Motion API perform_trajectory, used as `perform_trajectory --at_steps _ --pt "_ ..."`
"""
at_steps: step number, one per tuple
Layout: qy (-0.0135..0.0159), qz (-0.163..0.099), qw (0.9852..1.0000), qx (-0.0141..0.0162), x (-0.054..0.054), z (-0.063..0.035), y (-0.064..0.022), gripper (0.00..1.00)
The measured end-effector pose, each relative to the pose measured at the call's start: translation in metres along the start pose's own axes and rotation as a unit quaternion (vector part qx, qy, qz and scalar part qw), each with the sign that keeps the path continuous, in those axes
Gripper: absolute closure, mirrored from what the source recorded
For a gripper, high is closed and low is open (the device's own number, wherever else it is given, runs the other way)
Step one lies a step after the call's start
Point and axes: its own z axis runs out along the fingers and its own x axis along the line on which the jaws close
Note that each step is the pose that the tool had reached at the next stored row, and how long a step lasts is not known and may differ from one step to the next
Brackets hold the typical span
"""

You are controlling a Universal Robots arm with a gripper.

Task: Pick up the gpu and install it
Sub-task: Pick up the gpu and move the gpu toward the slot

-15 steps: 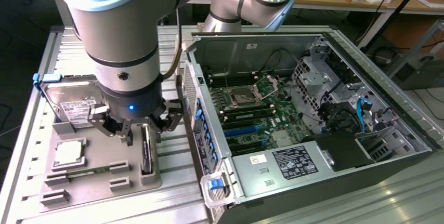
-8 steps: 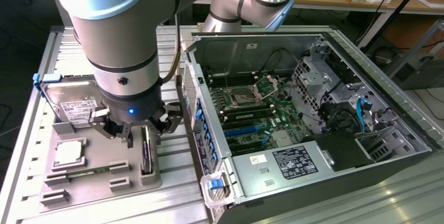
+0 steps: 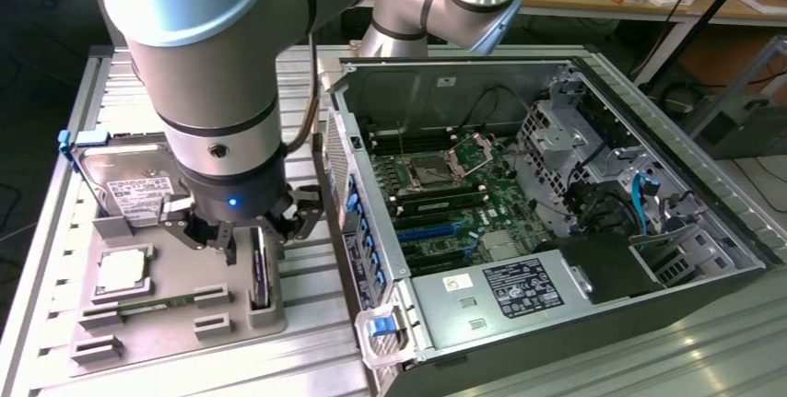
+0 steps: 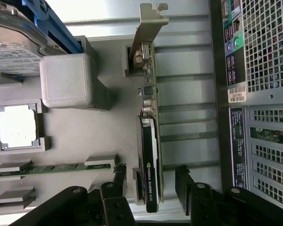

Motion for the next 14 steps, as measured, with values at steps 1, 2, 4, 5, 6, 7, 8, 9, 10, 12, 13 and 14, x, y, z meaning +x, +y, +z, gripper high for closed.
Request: perform_trajectory --at_steps 1,2,4,5,6,7,8,9,10,12,13,14 --pt "-0.0002 0.0 1.0 0.0 0.0 0.0008 0.0 0.46" --pt "-0.0004 0.0 1.0 0.0 0.0 0.0024 -0.0001 0.46" --pt "-0.0007 0.0 1.0 0.0 0.001 0.0045 0.0001 0.46" --pt "-0.0008 0.0 1.0 0.0 0.001 0.0054 0.0005 0.46" --pt "-0.0009 0.0 1.0 0.0 0.001 0.0062 0.001 0.46" --pt "-0.0011 0.0 1.0 -0.0001 0.001 0.0072 0.0017 0.46" --pt "-0.0012 0.0 1.0 -0.0001 0.001 0.0081 0.0026 0.46" --pt "-0.0013 0.0 1.0 -0.0001 0.001 0.0091 0.0037 0.46" --pt "-0.0013 0.0 1.0 0.0 0.001 0.0099 0.005 0.46" --pt "-0.0014 0.0 1.0 -0.0001 0.002 0.0114 0.0089 0.46" --pt "-0.0014 0.0 1.0 -0.0001 0.002 0.0121 0.0115 0.46" --pt "-0.0015 0.0 1.0 -0.0001 0.002 0.0127 0.0138 0.46"
